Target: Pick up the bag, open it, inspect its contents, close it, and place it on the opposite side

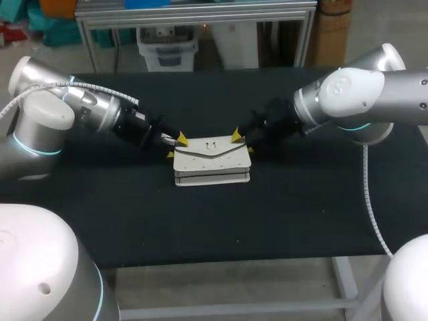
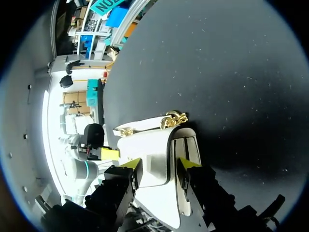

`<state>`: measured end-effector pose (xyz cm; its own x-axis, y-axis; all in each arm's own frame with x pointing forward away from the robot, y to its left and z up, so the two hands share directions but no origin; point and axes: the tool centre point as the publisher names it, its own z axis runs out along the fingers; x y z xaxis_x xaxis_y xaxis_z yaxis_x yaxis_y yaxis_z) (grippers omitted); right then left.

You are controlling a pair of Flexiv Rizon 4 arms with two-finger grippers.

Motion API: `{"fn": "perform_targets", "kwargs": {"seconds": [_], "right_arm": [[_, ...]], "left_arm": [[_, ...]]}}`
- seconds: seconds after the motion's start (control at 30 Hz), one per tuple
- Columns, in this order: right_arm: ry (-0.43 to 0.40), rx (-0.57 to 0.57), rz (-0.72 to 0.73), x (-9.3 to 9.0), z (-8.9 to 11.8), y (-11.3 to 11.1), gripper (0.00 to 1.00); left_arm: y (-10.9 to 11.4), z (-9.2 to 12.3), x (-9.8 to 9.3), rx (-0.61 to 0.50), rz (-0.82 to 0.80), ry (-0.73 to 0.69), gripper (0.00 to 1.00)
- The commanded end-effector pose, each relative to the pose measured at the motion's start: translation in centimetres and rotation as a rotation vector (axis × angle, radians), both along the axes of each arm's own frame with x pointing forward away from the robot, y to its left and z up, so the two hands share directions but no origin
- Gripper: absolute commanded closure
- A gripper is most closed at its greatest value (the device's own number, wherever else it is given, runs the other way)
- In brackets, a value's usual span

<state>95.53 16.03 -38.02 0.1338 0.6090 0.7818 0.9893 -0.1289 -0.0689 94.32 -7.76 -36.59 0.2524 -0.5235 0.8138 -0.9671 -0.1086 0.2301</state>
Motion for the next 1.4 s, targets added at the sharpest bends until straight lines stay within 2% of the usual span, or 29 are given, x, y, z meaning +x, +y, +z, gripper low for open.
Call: {"fn": "perform_targets", "kwargs": {"seconds": [0.03, 0.27, 0.4, 0.47, 0.67, 0.77, 0.8, 0.9, 0.97, 1.0, 1.2, 1.4], "right_arm": [[-0.007, 0.004, -0.005, -0.4, 0.1, -0.1, 0.54], [-0.016, 0.009, -0.005, -0.6, 0.3, -0.1, 0.55], [-0.014, 0.009, -0.006, -0.8, 0.2, -0.1, 0.54], [-0.013, 0.009, -0.009, -0.9, 0.1, -0.2, 0.54], [-0.013, 0.008, -0.022, -1.0, 0.1, -0.5, 0.53], [-0.016, 0.009, -0.028, -1.1, 0.2, -0.6, 0.51], [-0.017, 0.009, -0.031, -1.1, 0.2, -0.6, 0.51], [-0.020, 0.010, -0.035, -1.1, 0.2, -0.7, 0.52], [-0.021, 0.011, -0.038, -1.1, 0.2, -0.7, 0.52], [-0.022, 0.012, -0.038, -1.1, 0.3, -0.7, 0.52], [-0.032, 0.016, -0.036, -1.2, 0.7, -0.5, 0.52], [-0.045, 0.027, -0.020, -1.4, 1.1, -0.2, 0.54]], "left_arm": [[-0.2, 0.3, -0.9, 0.010, 0.015, -0.009, 0.58], [-0.4, 0.4, -1.1, 0.013, 0.011, -0.008, 0.56], [-0.7, 0.3, -1.2, 0.031, 0.003, 0.006, 0.45], [-0.7, 0.3, -1.2, 0.032, 0.009, 0.015, 0.48], [-0.1, 0.4, -1.8, 0.024, 0.044, 0.026, 0.48], [0.3, 0.5, -2.3, 0.024, 0.062, 0.034, 0.41], [0.5, 0.5, -2.5, 0.020, 0.072, 0.037, 0.35], [0.9, 0.4, -2.7, 0.013, 0.096, 0.050, 0.35], [1.0, 0.5, -2.7, 0.000, 0.084, 0.050, 0.40], [0.7, 0.5, -2.7, -0.004, 0.066, 0.051, 0.44], [-0.2, 0.7, -2.7, -0.001, 0.029, 0.054, 0.50], [-1.2, 0.5, -2.2, 0.013, -0.004, 0.057, 0.49]]}}
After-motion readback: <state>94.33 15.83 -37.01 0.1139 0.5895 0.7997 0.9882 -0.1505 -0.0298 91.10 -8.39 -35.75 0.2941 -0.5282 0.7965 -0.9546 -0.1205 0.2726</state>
